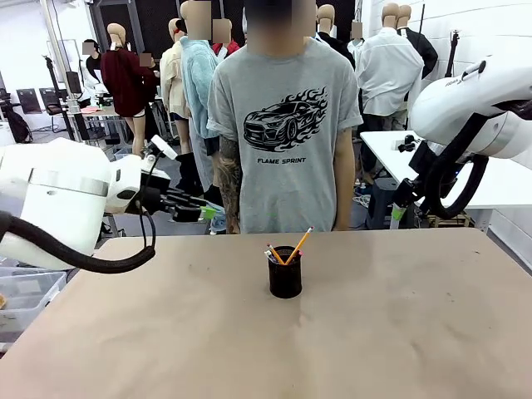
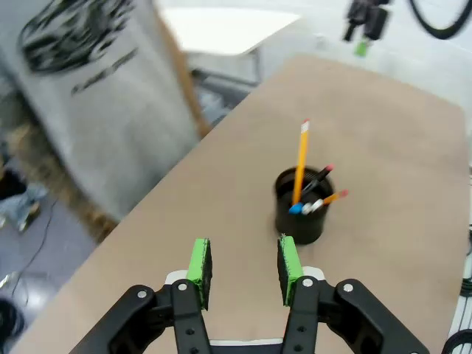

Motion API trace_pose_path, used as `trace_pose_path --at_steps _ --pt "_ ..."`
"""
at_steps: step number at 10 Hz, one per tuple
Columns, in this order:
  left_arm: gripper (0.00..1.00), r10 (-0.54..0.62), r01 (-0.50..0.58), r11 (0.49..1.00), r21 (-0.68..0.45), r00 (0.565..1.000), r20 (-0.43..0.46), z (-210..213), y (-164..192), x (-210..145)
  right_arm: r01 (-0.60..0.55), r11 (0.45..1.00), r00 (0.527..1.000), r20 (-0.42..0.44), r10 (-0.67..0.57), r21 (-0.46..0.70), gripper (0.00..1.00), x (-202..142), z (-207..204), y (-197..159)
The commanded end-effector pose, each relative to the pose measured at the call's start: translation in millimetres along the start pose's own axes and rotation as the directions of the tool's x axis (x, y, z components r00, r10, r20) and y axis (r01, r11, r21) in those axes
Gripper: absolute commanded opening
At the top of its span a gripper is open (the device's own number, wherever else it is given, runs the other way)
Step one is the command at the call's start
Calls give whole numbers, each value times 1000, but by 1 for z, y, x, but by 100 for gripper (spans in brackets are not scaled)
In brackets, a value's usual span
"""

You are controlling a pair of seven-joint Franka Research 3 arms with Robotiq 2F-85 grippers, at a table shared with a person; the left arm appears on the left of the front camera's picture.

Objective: Place the pens into the pen holder.
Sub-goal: Pick up a writing instrument from the table and place it into the Pen holder.

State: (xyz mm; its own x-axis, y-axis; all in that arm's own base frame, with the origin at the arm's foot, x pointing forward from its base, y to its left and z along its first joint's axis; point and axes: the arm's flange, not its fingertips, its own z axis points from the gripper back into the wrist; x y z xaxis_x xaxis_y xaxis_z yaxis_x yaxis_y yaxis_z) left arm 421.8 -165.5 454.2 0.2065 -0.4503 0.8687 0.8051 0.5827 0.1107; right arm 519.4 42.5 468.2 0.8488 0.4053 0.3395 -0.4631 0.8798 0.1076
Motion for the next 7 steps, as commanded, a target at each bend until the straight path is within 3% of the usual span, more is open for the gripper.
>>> trace_pose_path --at_steps 1,5,6,7 --pt "49 110 -107 993 53 992 -57 18 -11 -6 -13 1000 1000 4 13 -6 96 -1 -1 -1" --pt "49 287 -248 940 234 946 -152 32 -3 -39 -13 1000 1000 4 13 -6 96 -1 -1 -1" --pt "49 206 -189 968 166 974 -91 26 -1 -37 -13 1000 1000 4 13 -6 96 -1 -1 -1" --pt "49 206 -189 968 166 974 -91 26 -1 -37 -13 1000 1000 4 13 -6 96 -1 -1 -1"
